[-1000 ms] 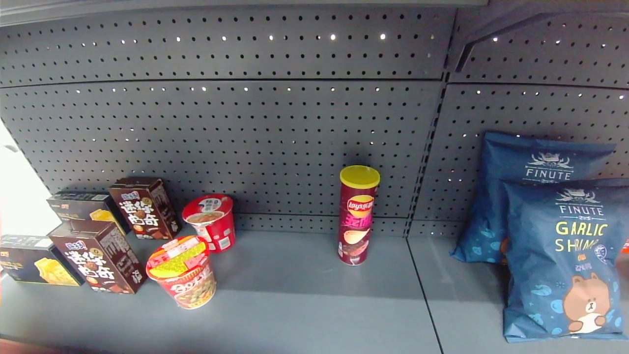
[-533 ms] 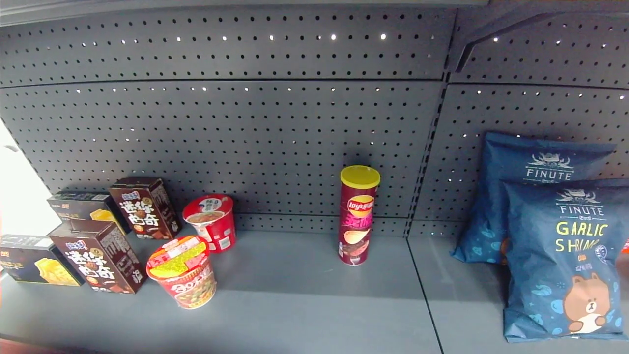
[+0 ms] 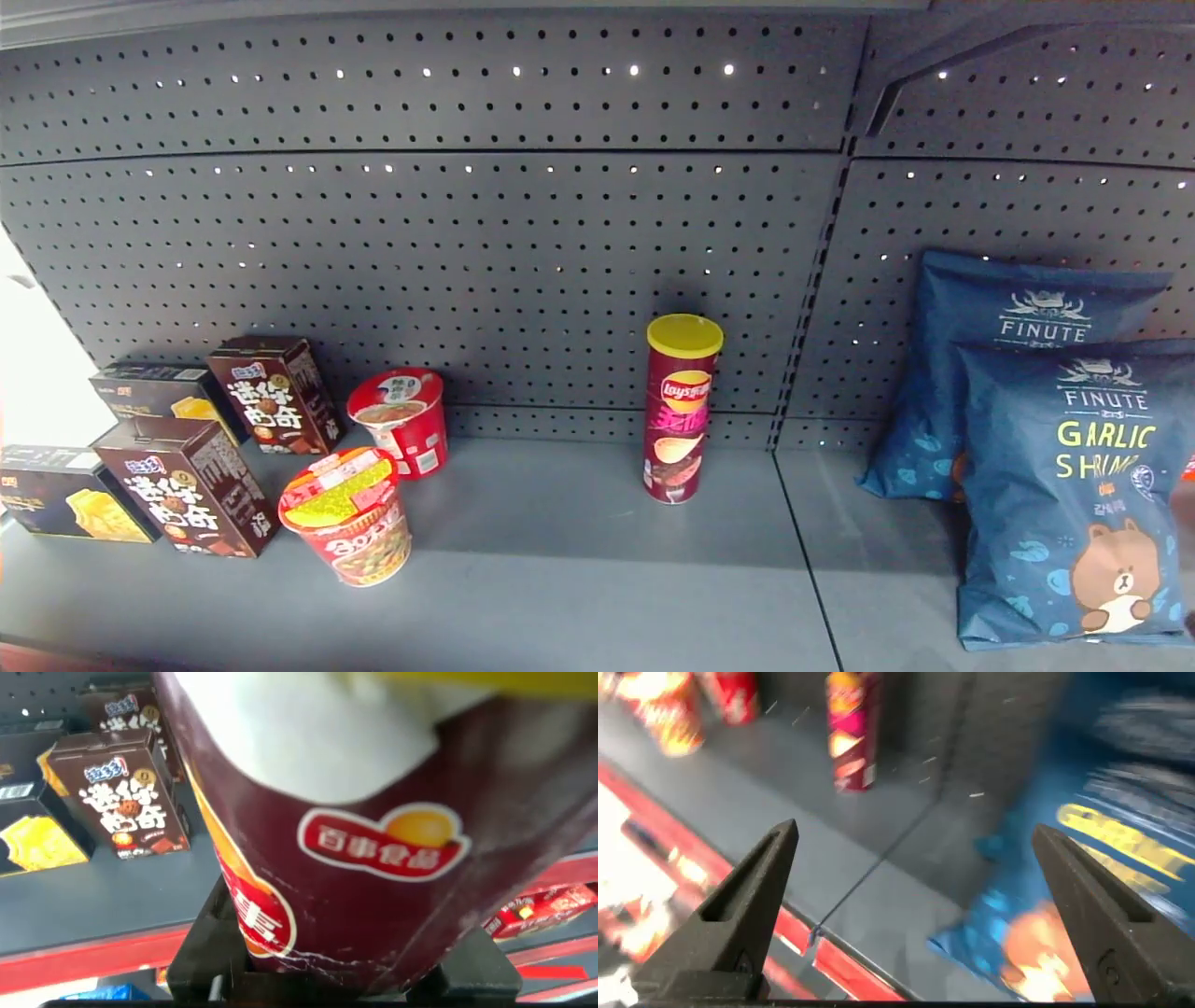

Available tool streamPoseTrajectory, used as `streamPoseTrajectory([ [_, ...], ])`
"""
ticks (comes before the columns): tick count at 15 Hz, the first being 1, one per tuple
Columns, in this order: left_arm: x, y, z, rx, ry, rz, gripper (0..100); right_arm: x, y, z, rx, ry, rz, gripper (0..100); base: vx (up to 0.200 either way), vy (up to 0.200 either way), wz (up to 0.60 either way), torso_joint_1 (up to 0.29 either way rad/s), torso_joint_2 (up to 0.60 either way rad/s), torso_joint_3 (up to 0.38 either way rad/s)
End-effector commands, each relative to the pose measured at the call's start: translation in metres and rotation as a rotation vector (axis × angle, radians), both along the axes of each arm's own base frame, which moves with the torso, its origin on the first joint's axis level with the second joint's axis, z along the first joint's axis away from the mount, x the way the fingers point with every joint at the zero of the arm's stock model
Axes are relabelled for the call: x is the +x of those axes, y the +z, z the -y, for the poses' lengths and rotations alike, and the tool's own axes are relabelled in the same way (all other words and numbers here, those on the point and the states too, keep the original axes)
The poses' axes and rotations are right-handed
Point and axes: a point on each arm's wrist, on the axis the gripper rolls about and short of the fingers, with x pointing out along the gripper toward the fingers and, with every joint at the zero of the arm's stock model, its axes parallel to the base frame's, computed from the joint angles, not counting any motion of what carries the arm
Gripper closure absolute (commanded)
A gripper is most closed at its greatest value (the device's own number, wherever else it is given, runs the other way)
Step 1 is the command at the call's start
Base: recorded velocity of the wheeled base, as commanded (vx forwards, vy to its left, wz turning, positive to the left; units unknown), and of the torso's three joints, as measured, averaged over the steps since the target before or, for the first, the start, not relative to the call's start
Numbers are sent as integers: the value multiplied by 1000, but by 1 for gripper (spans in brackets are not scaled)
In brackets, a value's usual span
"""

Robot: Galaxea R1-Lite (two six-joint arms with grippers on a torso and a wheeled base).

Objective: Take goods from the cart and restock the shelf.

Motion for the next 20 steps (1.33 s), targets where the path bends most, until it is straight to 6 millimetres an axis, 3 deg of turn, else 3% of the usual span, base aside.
streamPoseTrajectory([
  [1, 5, 2, 1, 0, -2, -14, 100, 58, -19, -24, -75, 113, -164, 0, 0, 0, 0, 0, 0, 0],
  [2, 5, 3, 1, -3, -3, -11, 100, 68, -20, -31, -77, 145, -174, 0, 0, 0, 0, 0, 0, 0],
  [4, 7, 4, 1, -20, -22, -25, 100, 107, -26, -55, -64, 284, -210, 0, 0, 0, 0, 0, 0, 0],
  [9, 6, 2, 3, -65, -84, -38, 100, 167, -13, -85, -18, 485, -225, 0, 0, 0, 0, 0, 0, 0],
  [15, 3, 3, 2, -75, -82, -26, 100, 235, -52, -111, -25, 548, -251, 0, 0, 0, 0, 0, 0, 0],
  [20, -2, 1, 1, -88, -70, -11, 100, 263, -69, -117, -32, 522, -264, 0, 0, 0, 0, 0, 0, 0],
])
